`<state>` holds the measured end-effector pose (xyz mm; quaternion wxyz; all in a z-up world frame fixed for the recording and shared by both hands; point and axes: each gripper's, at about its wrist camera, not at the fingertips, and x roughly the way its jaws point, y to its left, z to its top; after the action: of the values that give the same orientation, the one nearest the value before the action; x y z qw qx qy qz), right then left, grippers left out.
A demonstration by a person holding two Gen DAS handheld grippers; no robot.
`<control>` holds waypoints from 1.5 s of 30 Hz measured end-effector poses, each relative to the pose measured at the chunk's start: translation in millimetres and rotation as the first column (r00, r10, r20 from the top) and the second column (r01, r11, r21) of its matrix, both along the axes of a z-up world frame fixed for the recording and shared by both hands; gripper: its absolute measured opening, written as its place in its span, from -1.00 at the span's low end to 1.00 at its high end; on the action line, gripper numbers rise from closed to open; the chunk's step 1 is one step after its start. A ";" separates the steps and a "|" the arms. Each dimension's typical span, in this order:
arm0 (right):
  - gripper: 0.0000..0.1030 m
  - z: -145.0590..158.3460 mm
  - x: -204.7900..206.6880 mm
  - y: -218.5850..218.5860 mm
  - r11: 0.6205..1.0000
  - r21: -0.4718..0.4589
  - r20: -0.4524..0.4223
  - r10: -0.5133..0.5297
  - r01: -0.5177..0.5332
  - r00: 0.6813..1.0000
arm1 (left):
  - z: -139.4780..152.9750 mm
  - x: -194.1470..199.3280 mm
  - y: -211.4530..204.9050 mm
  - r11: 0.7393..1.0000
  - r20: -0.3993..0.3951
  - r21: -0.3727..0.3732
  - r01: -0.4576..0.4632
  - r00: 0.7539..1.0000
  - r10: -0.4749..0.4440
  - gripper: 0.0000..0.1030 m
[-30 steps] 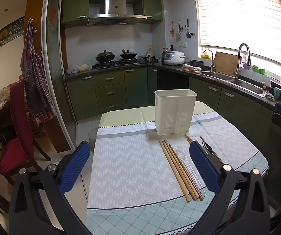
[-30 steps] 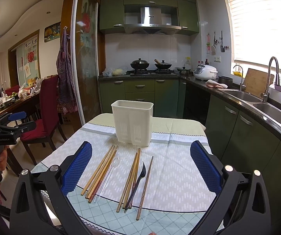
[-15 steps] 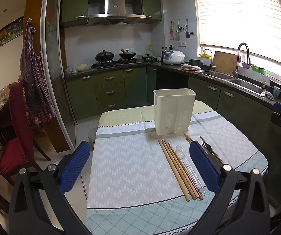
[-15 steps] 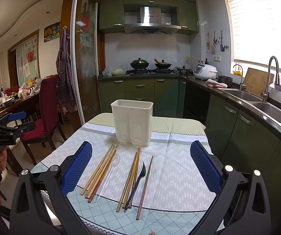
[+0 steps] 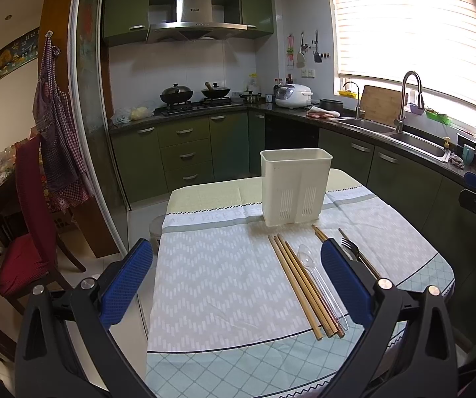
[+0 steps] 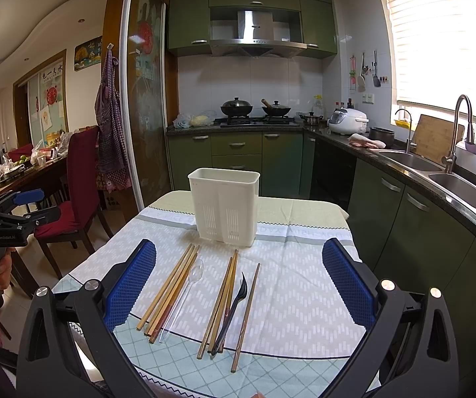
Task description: Organize utensils
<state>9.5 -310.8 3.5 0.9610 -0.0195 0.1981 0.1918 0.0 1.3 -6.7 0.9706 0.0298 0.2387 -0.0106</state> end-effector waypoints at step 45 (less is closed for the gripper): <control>0.93 -89.5 109.6 -22.1 0.996 -0.018 -0.429 -0.083 0.083 0.899 | -109.7 168.2 -78.4 0.983 -0.571 -0.168 0.080 0.805 -0.163 0.78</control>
<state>119.1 -333.0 -86.0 0.9011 0.0318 0.4055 0.1505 168.2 -77.1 -116.4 0.8480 -0.0257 0.5202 -0.0975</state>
